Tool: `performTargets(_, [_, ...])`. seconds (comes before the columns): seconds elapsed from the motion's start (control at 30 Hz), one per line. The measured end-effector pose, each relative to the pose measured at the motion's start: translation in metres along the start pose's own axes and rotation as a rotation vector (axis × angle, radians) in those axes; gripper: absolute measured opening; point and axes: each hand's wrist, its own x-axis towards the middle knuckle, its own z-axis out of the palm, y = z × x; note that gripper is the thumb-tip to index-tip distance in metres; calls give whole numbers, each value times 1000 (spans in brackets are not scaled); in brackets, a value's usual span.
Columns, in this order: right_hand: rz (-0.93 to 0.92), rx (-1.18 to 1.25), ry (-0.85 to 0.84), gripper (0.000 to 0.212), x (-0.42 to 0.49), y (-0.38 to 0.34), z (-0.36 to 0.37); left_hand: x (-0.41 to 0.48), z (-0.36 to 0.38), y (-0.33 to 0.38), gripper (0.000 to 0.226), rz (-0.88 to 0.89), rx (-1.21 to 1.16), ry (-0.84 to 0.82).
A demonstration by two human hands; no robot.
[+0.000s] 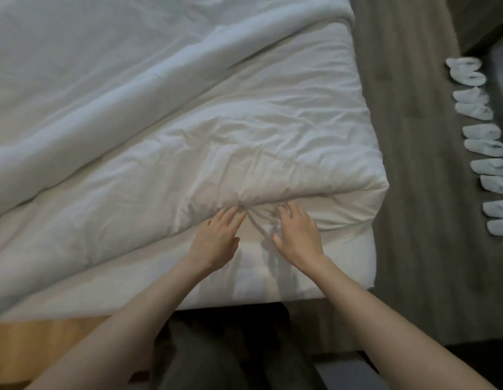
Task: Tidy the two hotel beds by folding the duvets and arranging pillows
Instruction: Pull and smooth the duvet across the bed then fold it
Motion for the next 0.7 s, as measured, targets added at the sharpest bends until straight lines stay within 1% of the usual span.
performTargets(0.07, [-31, -14, 2, 58, 10, 6, 2, 8, 7, 7, 61, -36, -25, 26])
performTargets(0.1, [-26, -27, -32, 62, 15, 8, 5, 12, 10, 9, 61, -51, -17, 25])
performTargets(0.17, [11, -34, -135, 77, 26, 9, 17, 21, 21, 12, 65, -69, -6, 6])
performTargets(0.27, [101, 32, -254, 99, 42, 9, 40, 34, 34, 9, 67, -58, 30, 17])
performTargets(0.33, [149, 37, -291, 111, 52, 8, 56, 39, 40, 6, 68, -50, 35, 14])
performTargets(0.37, [170, 30, -282, 113, 56, 7, 62, 42, 43, 3, 69, -42, 35, 15])
performTargets(0.4, [185, 15, -253, 111, 60, 7, 68, 43, 45, -1, 70, -30, 32, 26])
performTargets(0.43, [195, -4, -205, 103, 63, 7, 72, 44, 47, -5, 72, -15, 28, 48])
performTargets(0.53, [151, 27, -18, 62, 71, 17, 78, 44, 54, -10, 76, 16, 6, 136])
performTargets(0.57, [106, 66, 23, 57, 73, 21, 76, 45, 53, -10, 77, 21, -3, 145])
performTargets(0.63, [-5, 134, 76, 59, 72, 30, 67, 46, 54, -8, 77, 12, -17, 137])
performTargets(0.7, [-94, 152, 119, 60, 68, 37, 56, 45, 53, -4, 79, 0, -39, 138])
